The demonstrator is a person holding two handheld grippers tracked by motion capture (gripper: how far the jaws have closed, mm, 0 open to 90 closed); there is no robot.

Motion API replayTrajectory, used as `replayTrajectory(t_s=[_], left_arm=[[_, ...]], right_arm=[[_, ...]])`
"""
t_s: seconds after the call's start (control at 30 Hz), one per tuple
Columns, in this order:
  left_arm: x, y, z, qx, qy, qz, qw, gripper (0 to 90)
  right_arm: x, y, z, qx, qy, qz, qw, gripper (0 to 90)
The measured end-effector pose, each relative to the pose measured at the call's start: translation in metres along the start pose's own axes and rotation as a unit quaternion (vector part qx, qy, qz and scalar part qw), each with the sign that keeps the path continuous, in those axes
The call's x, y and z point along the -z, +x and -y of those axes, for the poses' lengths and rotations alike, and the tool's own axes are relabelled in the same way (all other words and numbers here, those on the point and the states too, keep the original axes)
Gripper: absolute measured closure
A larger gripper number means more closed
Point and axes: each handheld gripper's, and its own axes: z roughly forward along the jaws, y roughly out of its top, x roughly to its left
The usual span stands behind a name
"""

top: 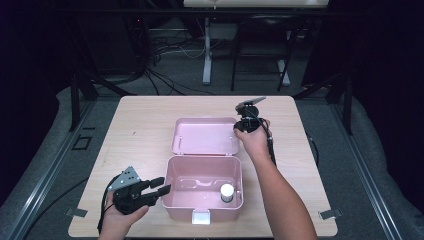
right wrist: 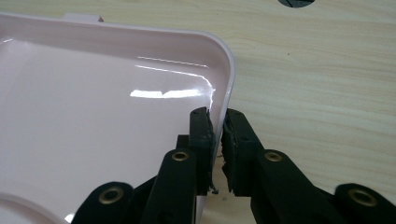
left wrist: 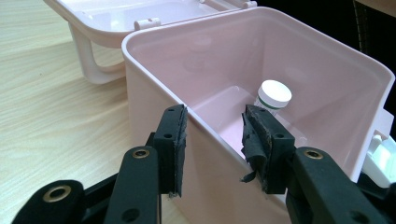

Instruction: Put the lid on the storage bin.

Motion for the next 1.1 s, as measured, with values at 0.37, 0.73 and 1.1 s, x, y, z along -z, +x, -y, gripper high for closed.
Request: replayTrajectory(t_s=[0.37, 0.73, 1.1], left_arm=[[0.000, 0.000, 0.000, 0.001, -0.001, 0.000, 1.0000, 60.0], [0.000, 0.000, 0.000, 0.001, -0.001, 0.000, 1.0000, 60.0], [0.000, 0.000, 0.000, 0.001, -0.001, -0.001, 1.0000, 60.1]], right_arm=[[0.013, 0.001, -0.002, 0.005, -0.014, -0.002, 0.9999, 83.5], [0.019, 0.002, -0.002, -0.003, -0.026, -0.004, 0.9997, 84.4], [0.031, 0.006, -0.001, 0.008, -0.054, -0.004, 0.9985, 85.1]])
